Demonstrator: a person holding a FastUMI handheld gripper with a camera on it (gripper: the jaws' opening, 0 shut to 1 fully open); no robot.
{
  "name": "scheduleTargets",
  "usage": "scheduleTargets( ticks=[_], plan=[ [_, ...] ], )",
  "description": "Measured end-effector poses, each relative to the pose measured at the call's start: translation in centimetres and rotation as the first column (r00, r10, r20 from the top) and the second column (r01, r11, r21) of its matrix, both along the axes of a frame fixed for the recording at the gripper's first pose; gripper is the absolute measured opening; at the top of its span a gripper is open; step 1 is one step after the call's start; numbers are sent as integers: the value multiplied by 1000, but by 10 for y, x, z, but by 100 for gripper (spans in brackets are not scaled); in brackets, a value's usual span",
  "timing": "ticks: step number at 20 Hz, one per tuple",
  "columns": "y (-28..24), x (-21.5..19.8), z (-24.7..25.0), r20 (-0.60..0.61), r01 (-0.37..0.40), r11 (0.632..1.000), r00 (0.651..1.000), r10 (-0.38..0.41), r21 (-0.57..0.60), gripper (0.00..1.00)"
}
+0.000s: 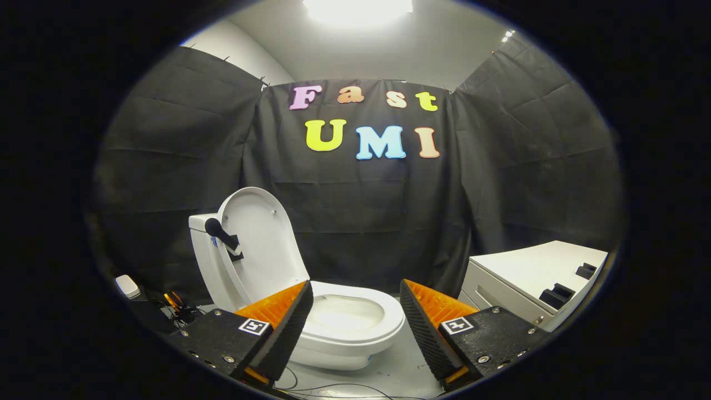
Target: Open the toilet lid.
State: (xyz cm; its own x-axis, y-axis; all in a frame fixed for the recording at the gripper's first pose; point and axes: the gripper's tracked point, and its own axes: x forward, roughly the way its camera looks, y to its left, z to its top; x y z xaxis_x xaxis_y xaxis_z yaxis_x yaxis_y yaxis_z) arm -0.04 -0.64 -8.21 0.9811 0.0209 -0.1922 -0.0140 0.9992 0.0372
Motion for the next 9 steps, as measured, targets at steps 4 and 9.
scheduleTargets(
  ticks=[4,9],
  plan=[
    [-1,0,-2,-7,8,1000,1000,-8,11,96],
    [2,-1,-4,1,3,1000,1000,-3,20,96]
  ],
)
